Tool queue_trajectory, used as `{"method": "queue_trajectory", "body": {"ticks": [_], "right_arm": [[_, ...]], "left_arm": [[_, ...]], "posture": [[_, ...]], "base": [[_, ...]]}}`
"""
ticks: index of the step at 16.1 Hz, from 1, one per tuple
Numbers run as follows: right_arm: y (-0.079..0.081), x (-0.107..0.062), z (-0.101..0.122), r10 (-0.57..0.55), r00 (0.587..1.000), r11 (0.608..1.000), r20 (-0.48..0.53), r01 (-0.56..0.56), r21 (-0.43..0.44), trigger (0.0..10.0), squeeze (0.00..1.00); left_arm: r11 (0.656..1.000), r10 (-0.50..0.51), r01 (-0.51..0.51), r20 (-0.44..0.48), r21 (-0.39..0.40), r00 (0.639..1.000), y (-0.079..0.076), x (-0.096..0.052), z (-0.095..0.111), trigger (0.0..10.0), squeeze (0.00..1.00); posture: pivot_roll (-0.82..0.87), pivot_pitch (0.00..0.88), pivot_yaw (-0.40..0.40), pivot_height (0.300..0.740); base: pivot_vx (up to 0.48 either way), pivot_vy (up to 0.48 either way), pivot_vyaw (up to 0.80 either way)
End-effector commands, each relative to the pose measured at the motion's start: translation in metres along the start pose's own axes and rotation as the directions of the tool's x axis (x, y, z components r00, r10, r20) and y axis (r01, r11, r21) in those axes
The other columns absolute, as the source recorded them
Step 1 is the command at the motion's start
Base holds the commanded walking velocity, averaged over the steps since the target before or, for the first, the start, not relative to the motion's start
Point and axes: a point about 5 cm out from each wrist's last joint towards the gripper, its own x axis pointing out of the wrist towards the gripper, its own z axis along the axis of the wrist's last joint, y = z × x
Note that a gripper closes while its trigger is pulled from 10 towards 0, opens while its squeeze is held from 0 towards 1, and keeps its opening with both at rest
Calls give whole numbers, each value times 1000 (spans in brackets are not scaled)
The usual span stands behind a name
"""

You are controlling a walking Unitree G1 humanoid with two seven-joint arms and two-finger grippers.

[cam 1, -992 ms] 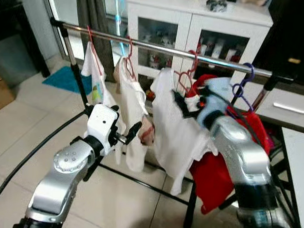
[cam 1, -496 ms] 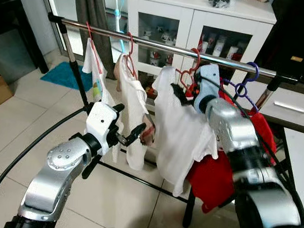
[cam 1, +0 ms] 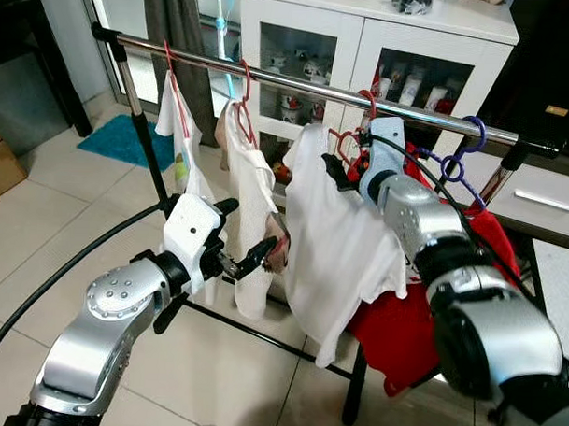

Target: Hang hanger

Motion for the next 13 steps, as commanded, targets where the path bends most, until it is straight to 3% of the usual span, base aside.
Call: {"method": "queue_trajectory", "body": {"ticks": [1, 2, 3, 4, 13], "right_arm": [[-1, 1, 4, -7, 1000, 1000, 5, 7, 16, 7843, 0], [-1, 2, 5, -10, 1000, 999, 2, 10, 32, 3373, 0], [0, 3, 5, -8, 1000, 999, -4, 8, 34, 784, 0], [2, 4, 4, 1, 1000, 999, -14, 0, 38, 0, 0], [19, 7, -1, 59, 998, 993, -13, -57, 107, 0, 0]], "left_arm": [[1000, -22, 22, 6, 18, 1000, 0, 1, 4, 10000, 0], [999, -27, 27, 4, 20, 1000, -1, 1, 5, 10000, 0], [999, -31, 31, 2, 20, 1000, -1, 1, 5, 10000, 0], [999, -37, 37, 0, 20, 999, -2, 0, 4, 10000, 0], [998, -53, 53, -7, 22, 999, -3, 0, 3, 10000, 0]], "posture": [[15, 0, -34, 740], [20, 0, -37, 740], [23, 0, -37, 740], [26, 0, -40, 740], [35, 0, -40, 740]], "base": [[0, 0, 0], [0, 0, 0], [0, 0, 0], [0, 0, 0], [0, 0, 0]]}}
